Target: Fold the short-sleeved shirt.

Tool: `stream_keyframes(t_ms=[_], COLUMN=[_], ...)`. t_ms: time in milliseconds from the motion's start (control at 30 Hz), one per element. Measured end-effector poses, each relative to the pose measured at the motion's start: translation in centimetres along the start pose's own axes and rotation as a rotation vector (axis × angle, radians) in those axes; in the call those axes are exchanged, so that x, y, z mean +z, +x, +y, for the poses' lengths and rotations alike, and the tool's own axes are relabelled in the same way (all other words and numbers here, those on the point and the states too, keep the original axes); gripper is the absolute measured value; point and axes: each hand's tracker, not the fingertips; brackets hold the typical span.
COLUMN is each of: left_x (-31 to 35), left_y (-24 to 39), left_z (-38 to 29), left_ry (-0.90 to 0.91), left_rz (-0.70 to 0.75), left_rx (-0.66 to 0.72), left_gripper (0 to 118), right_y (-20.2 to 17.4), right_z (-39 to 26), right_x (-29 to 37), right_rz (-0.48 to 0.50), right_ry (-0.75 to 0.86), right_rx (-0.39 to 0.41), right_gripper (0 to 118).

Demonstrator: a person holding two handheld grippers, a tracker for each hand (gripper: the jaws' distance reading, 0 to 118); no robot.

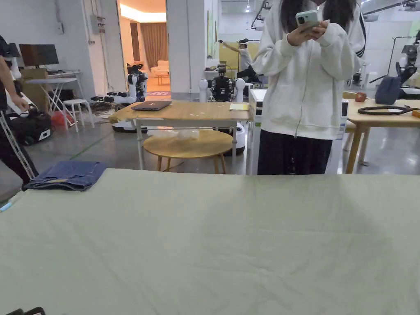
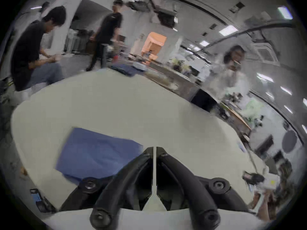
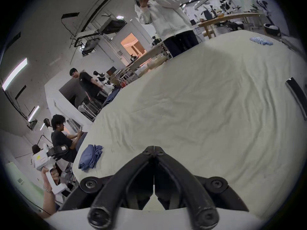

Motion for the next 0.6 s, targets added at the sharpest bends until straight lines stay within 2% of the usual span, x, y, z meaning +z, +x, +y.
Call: stream_keyframes(t_ms=[133,300,400,500,600], left_x=[-2.7,-4.7,-3.4,-1.5,0.7], left_y=[8.7,18.9,24.4,27.8,29.7], left_z=[-4.1,-7.2,-8.1,-8.3,-8.5], left_ry=[-0.066,-0.026,0.113,0.331,0.519], left_rz=[-0.061,-0.127,-0.105,-0.014,0.029], left_rx=[-0.137,-0.278,-0.396,-0.509,-0.555], left_gripper=[0,0,0,0,0], right_y=[0.4,0.1,-0.2,-1.0,-2.2], right_z=[0.9,2.3,3.0,3.3,3.4], right_x=[3.4,8.7,11.6,13.8,15.8], right_rz=[-0.050,-0.139,-0.232,-0.347,-0.409], right_ry=[0.083,0.239,0.366,0.498,0.643], right_rx=[0.068,0.168,0.274,0.399,0.469], right_gripper=[0,0,0,0,0])
